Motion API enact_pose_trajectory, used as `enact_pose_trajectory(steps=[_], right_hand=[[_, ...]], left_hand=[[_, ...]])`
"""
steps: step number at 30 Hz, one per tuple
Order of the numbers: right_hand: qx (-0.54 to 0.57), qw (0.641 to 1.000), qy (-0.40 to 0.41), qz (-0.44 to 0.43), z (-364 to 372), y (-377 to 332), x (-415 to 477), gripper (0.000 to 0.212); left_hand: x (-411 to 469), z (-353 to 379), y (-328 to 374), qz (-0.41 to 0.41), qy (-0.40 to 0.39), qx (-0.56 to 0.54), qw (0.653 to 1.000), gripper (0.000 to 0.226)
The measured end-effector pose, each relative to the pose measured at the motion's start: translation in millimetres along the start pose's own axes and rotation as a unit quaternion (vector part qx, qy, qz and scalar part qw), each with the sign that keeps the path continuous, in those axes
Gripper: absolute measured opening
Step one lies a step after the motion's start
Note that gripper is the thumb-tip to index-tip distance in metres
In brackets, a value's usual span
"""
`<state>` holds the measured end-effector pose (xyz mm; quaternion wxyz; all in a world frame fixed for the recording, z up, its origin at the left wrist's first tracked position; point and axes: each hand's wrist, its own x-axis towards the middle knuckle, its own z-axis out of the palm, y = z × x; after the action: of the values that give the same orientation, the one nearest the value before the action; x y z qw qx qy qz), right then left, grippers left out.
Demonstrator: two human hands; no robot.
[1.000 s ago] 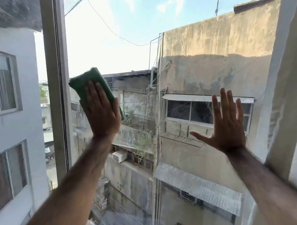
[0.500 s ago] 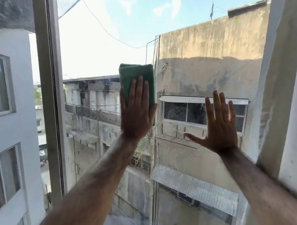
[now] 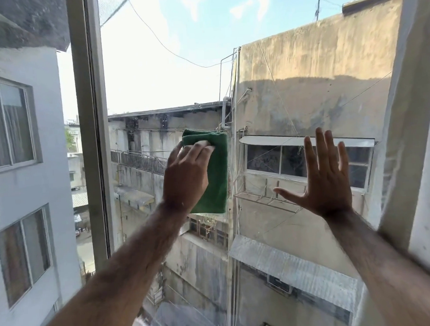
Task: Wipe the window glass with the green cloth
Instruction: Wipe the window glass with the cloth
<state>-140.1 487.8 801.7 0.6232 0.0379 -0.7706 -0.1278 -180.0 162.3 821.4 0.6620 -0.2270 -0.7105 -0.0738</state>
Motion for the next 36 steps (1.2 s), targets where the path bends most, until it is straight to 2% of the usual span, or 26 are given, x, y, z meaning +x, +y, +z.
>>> enact_pose_trajectory(steps=[3, 6, 8, 11, 16, 20, 24, 26, 28, 32, 34, 35, 36], right_hand=[[0.003, 1.0, -0.007, 0.004, 0.3, -0.7, -0.9, 0.134], [0.008, 1.0, -0.006, 0.006, 0.9, -0.4, -0.2, 0.134], [0.011, 1.0, -0.008, 0.006, 0.5, -0.5, 0.0, 0.134], [0.015, 1.0, -0.016, 0.007, 0.6, 0.1, -1.2, 0.134], [0.026, 0.999, -0.023, 0.007, -0.1, 1.1, 0.4, 0.134], [0.046, 0.998, -0.04, 0.011, -8.2, -3.4, 1.0, 0.131], [0.1, 0.992, -0.046, 0.059, -22.6, -29.0, 6.2, 0.122], [0.162, 0.986, -0.026, 0.024, -36.3, -49.6, 11.9, 0.114], [0.236, 0.971, -0.043, -0.006, -54.3, -75.3, 18.0, 0.108], [0.377, 0.905, -0.175, 0.093, -90.5, -124.1, 29.5, 0.108], [0.423, 0.862, -0.219, 0.172, -92.9, -134.6, 30.8, 0.086], [0.455, 0.83, -0.236, 0.221, -94.5, -136.7, 30.9, 0.068], [0.507, 0.781, -0.245, 0.271, -94.9, -138.4, 29.5, 0.052]], left_hand=[[16.1, -6.7, -8.1, -0.031, -0.009, 0.005, 0.999, 0.043], [22.0, -11.0, -8.9, -0.085, -0.041, 0.009, 0.995, 0.062], [24.4, -13.4, -3.8, -0.103, -0.07, 0.03, 0.992, 0.065], [28.9, -17.4, 2.3, -0.134, -0.106, 0.039, 0.985, 0.06], [43.0, -24.4, 4.5, -0.121, -0.147, 0.059, 0.98, 0.028], [56.9, -38.7, 1.8, -0.108, -0.187, 0.052, 0.975, 0.03], [58.6, -53.0, -7.3, -0.168, -0.22, -0.053, 0.96, 0.034], [58.7, -61.5, -10.0, -0.197, -0.219, -0.107, 0.95, 0.037], [59.9, -69.5, -12.1, -0.219, -0.212, -0.159, 0.939, 0.039], [61.0, -92.8, -11.5, -0.293, -0.205, -0.258, 0.898, 0.04], [56.5, -100.8, -15.6, -0.344, -0.201, -0.318, 0.86, 0.038], [52.8, -105.0, -19.0, -0.371, -0.197, -0.349, 0.838, 0.037], [48.4, -110.5, -22.8, -0.397, -0.194, -0.38, 0.813, 0.037]])
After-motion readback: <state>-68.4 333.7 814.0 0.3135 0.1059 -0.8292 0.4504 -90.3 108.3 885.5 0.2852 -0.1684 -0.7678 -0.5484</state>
